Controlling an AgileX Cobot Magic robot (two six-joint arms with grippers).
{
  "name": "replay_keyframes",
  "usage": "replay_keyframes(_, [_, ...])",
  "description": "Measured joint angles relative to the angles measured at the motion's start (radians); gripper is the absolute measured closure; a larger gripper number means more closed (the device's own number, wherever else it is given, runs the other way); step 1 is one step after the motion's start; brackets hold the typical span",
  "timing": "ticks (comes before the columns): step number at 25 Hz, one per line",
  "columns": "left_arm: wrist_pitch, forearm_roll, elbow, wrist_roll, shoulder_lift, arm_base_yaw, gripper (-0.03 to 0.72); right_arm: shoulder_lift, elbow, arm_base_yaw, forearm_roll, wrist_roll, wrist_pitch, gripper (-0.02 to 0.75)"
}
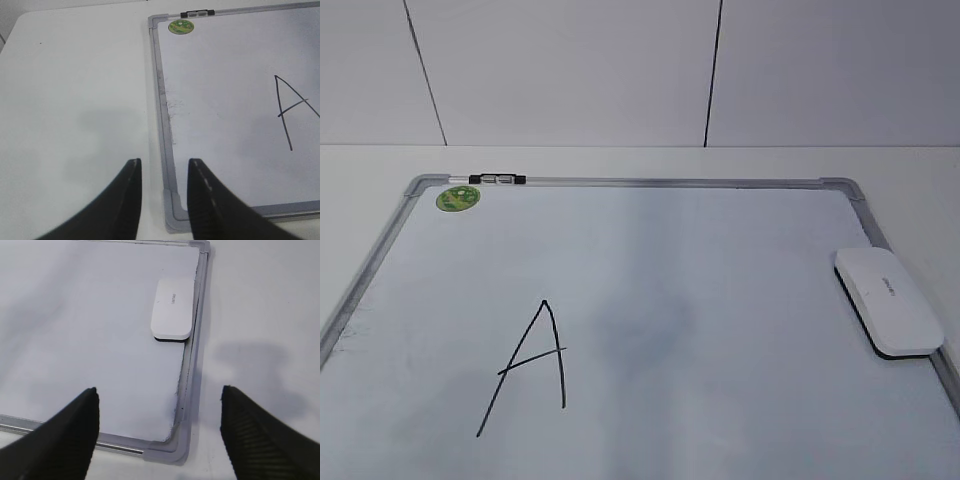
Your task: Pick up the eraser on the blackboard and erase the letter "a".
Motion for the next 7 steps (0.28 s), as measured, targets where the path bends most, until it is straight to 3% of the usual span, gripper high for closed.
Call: replay_keyframes(7, [0.000, 0.000, 0.000, 0.000, 0.000, 0.000, 0.453, 0.000, 0.000, 0.000, 0.000, 0.000, 0.000, 0.158])
